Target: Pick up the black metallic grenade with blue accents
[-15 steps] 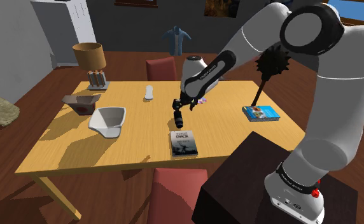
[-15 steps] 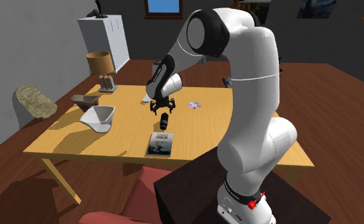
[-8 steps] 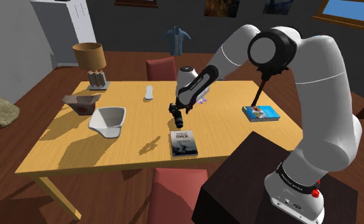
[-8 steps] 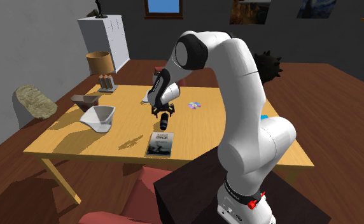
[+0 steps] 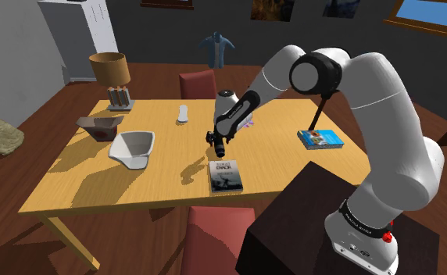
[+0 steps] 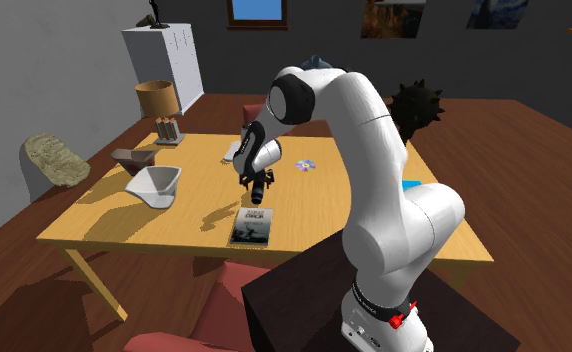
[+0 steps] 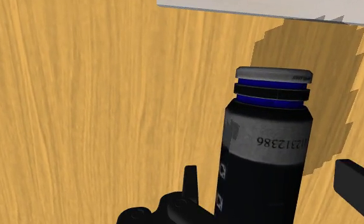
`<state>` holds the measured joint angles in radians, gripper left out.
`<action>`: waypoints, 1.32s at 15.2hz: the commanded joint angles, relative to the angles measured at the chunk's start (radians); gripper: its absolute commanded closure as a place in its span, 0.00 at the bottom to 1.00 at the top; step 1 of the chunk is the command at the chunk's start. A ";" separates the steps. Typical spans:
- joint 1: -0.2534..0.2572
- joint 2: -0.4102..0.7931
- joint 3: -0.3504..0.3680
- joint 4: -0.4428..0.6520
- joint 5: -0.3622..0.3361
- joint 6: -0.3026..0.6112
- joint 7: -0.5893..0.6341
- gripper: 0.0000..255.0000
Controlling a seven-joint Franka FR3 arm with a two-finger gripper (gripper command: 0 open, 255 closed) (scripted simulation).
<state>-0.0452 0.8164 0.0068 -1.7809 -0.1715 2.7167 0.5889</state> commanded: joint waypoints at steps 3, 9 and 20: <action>0.002 0.032 -0.003 0.015 -0.002 0.018 0.003 0.00; 0.003 0.032 -0.003 0.014 -0.002 0.018 0.003 1.00; -0.003 -0.052 0.005 -0.023 0.003 -0.029 -0.005 1.00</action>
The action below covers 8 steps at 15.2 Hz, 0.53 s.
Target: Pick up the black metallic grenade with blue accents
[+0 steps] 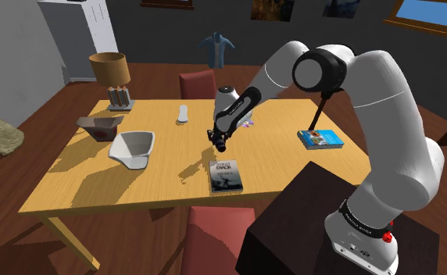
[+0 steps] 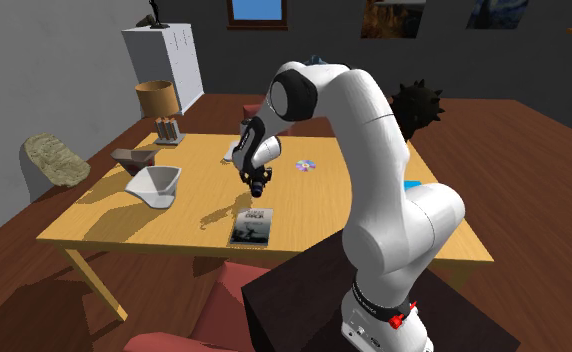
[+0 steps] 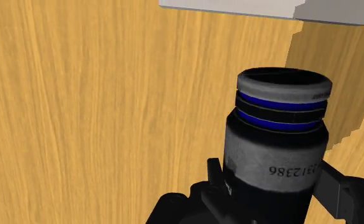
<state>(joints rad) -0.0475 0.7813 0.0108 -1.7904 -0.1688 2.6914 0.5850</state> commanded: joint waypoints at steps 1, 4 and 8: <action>-0.002 -0.029 0.002 -0.018 0.001 -0.011 -0.002 1.00; -0.005 -0.063 0.006 -0.030 0.004 -0.033 -0.006 1.00; -0.008 -0.108 0.011 -0.043 0.008 -0.065 -0.011 1.00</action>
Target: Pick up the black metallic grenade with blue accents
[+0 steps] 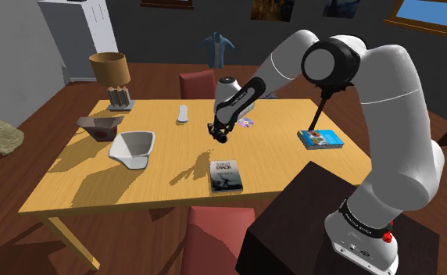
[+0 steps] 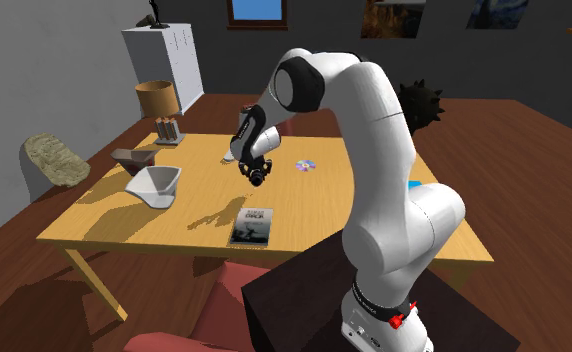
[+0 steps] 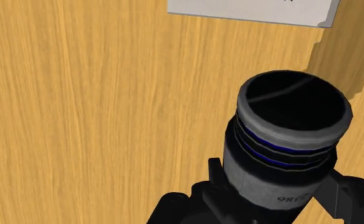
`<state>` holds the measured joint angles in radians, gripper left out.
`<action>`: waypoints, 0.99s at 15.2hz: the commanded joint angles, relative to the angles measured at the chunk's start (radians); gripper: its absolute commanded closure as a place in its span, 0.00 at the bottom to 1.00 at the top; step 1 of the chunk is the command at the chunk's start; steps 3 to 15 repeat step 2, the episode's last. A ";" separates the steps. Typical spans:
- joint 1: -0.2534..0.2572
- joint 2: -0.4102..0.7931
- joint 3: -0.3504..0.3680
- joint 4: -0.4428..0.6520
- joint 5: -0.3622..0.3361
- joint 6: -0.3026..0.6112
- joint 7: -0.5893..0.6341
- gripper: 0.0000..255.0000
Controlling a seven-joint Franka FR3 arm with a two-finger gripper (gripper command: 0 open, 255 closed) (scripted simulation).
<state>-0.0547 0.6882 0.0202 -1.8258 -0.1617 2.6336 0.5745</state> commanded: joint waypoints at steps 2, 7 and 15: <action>-0.001 -0.017 0.001 -0.008 0.001 -0.009 -0.001 1.00; -0.001 -0.017 0.001 -0.008 0.001 -0.009 -0.001 1.00; -0.001 -0.017 0.001 -0.008 0.001 -0.009 -0.001 1.00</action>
